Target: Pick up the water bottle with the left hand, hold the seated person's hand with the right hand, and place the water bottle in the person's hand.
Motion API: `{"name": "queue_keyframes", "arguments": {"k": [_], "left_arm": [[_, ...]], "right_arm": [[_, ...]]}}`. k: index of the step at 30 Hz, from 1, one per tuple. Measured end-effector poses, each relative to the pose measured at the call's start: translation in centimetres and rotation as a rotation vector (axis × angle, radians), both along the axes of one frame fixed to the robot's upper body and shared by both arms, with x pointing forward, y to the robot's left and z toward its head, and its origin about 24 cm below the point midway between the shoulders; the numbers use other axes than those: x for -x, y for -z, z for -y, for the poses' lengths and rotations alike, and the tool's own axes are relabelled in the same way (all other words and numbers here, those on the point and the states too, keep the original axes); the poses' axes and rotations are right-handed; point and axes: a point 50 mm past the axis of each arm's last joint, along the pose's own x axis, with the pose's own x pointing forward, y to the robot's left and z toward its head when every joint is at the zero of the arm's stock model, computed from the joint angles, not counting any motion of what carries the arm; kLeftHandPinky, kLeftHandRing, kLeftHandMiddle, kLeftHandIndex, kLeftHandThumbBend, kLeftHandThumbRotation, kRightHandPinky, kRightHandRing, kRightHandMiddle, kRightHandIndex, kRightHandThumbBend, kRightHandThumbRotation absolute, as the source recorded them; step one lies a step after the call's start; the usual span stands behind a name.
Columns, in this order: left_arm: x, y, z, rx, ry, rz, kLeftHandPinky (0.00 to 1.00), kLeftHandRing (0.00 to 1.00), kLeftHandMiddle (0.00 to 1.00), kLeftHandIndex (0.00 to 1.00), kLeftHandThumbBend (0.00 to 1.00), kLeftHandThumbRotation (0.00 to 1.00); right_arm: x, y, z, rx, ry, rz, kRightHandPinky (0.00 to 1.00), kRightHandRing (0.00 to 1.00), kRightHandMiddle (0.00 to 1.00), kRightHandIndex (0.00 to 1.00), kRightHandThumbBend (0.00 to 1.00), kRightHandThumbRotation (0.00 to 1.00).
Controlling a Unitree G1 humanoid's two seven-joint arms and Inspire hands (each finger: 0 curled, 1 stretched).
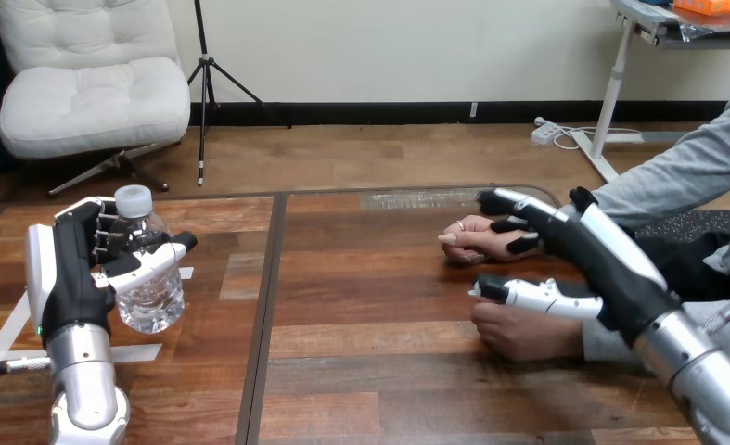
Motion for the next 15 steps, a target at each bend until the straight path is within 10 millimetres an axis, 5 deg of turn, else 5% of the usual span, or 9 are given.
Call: {"name": "queue_keyframes", "arguments": {"k": [15], "left_arm": [[-0.1,-0.3,0.1,0.000,0.008,0.012,0.38,0.42,0.45,0.44,0.72,0.00]], "right_arm": [[-1.6,-0.4,1.8,0.086,0.032,0.044,0.75,0.84,0.88,0.88,0.91,0.79]]}}
